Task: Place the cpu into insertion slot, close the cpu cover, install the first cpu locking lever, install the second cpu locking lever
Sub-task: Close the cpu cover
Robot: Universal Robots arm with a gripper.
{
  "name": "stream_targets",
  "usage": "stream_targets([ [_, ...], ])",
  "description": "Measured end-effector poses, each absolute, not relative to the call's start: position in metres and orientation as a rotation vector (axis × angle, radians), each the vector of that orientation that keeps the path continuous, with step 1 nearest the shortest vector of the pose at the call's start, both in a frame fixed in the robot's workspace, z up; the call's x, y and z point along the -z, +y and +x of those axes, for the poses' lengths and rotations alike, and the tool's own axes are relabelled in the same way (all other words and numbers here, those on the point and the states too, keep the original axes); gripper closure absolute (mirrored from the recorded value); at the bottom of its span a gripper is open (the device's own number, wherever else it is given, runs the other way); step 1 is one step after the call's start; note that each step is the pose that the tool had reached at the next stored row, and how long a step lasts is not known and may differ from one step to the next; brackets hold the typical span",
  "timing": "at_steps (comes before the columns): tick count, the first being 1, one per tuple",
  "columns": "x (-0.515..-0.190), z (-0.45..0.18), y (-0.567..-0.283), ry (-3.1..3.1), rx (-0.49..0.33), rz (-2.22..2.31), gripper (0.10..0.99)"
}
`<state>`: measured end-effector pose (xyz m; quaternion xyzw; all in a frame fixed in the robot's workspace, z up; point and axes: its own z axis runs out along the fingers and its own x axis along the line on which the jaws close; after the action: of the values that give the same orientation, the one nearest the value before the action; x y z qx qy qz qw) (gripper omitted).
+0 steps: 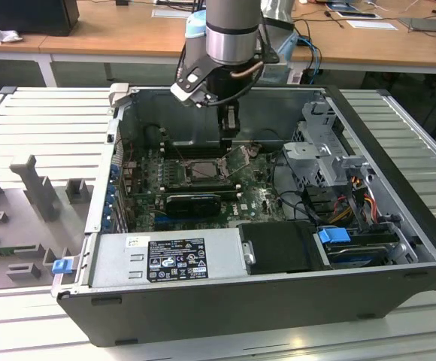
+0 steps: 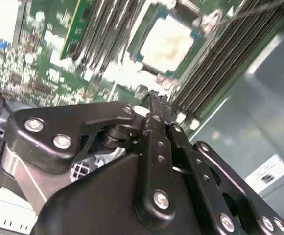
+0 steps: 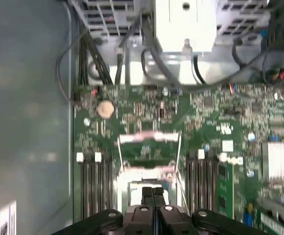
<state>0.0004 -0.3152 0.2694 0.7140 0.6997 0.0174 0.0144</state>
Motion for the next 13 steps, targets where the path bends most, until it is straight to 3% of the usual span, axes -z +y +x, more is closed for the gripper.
stream_targets([
  [13, -0.258, 0.035, -0.319, 2.198, -0.053, 2.205, 0.98],
])
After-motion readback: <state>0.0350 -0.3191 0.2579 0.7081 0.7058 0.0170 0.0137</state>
